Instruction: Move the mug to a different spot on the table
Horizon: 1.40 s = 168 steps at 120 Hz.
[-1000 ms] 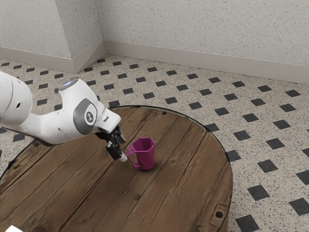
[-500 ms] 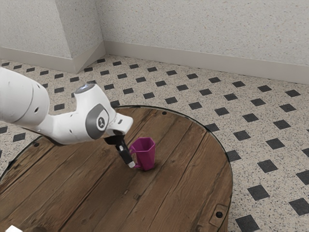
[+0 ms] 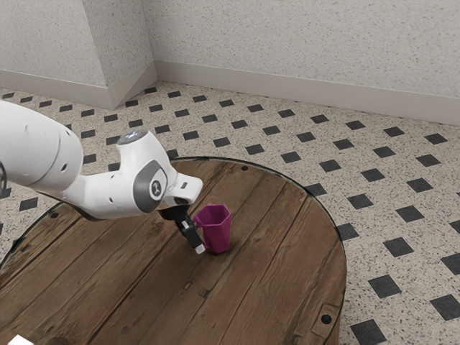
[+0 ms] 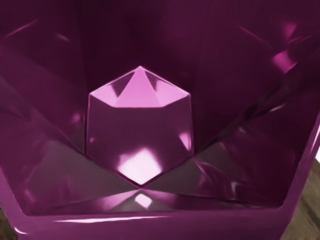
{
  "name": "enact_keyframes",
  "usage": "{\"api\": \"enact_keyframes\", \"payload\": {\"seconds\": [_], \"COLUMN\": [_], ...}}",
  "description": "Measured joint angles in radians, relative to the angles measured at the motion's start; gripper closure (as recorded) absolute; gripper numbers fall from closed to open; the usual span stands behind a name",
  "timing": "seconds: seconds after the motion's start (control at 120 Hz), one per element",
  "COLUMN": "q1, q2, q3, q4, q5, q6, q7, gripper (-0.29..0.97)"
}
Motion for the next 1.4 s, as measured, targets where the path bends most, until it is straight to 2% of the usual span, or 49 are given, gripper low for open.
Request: {"api": "enact_keyframes", "payload": {"seconds": [0.383, 0.833, 1.05, 1.1, 1.25, 1.4], "q1": [-0.003, -0.003, 0.013, 0.02, 0.031, 0.031], "q2": [-0.001, -0.016, -0.051, -0.059, -0.112, -0.183], "q3": [0.0, 0.0, 0.002, 0.003, 0.004, 0.006], "q4": [0.0, 0.0, -0.023, -0.044, -0.135, -0.253], "q5": [0.0, 0.001, -0.097, -0.143, -0.255, -0.306], "q6": [0.003, 0.01, 0.02, 0.032, 0.098, 0.187], "q7": [-0.006, -0.013, 0.028, 0.05, 0.141, 0.246], "gripper": [0.53, 0.65, 0.65, 0.66, 0.7, 0.72]}}
